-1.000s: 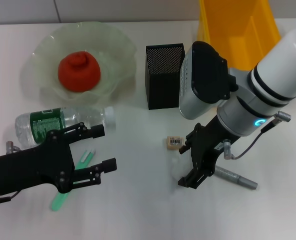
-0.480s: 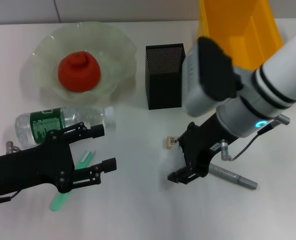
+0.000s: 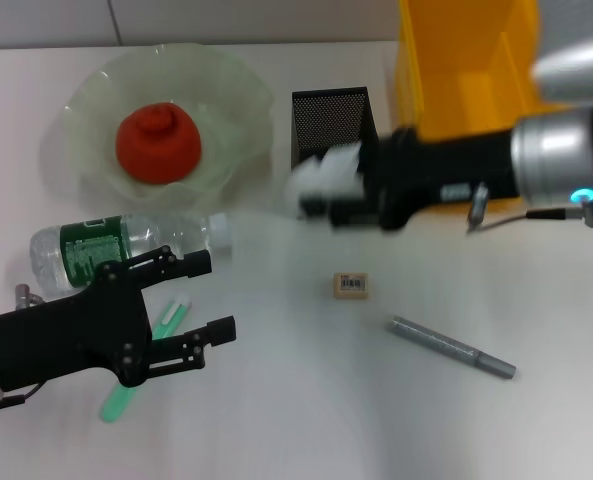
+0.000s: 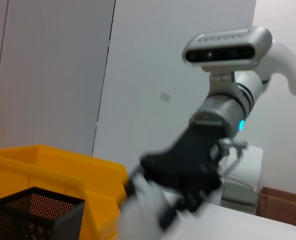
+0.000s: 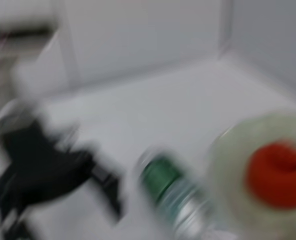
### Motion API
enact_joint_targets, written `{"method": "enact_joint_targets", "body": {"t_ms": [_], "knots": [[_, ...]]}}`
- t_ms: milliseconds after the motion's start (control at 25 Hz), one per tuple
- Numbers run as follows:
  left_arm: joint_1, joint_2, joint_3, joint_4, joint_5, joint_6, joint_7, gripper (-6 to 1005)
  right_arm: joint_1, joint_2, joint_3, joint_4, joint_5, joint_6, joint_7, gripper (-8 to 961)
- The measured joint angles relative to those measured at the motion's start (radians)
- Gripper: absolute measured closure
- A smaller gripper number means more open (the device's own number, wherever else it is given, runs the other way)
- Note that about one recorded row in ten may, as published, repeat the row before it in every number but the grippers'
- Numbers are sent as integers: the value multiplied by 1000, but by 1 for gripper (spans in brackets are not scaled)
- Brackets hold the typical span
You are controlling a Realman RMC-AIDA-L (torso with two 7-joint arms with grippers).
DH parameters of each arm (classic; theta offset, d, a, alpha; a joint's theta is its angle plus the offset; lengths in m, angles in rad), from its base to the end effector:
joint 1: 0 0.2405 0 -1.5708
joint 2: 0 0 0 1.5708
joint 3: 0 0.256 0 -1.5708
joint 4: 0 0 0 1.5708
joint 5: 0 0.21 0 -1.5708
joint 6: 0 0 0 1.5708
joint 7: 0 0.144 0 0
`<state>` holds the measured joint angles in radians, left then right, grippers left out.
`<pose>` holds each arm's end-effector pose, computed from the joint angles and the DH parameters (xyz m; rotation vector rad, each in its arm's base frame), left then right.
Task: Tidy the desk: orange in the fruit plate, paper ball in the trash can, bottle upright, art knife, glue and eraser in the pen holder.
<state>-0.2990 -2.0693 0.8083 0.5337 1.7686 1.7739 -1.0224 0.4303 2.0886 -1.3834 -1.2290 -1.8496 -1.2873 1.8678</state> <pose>-0.2906 0.2411 -0.0096 -2.7030 -0.4207 -1.0137 0.1549 0.3395 -0.0228 -2.8567 0.4243 0.4504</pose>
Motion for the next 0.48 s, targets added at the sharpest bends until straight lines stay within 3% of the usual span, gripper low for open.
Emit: {"method": "enact_joint_targets", "body": {"t_ms": [280, 480], "knots": [[-1, 2, 0, -14, 0, -5, 1, 222, -110, -1, 53, 136, 328, 195, -258, 444], [-1, 3, 0, -15, 0, -5, 1, 222, -136, -2, 68, 209, 461, 269, -429, 445]]}}
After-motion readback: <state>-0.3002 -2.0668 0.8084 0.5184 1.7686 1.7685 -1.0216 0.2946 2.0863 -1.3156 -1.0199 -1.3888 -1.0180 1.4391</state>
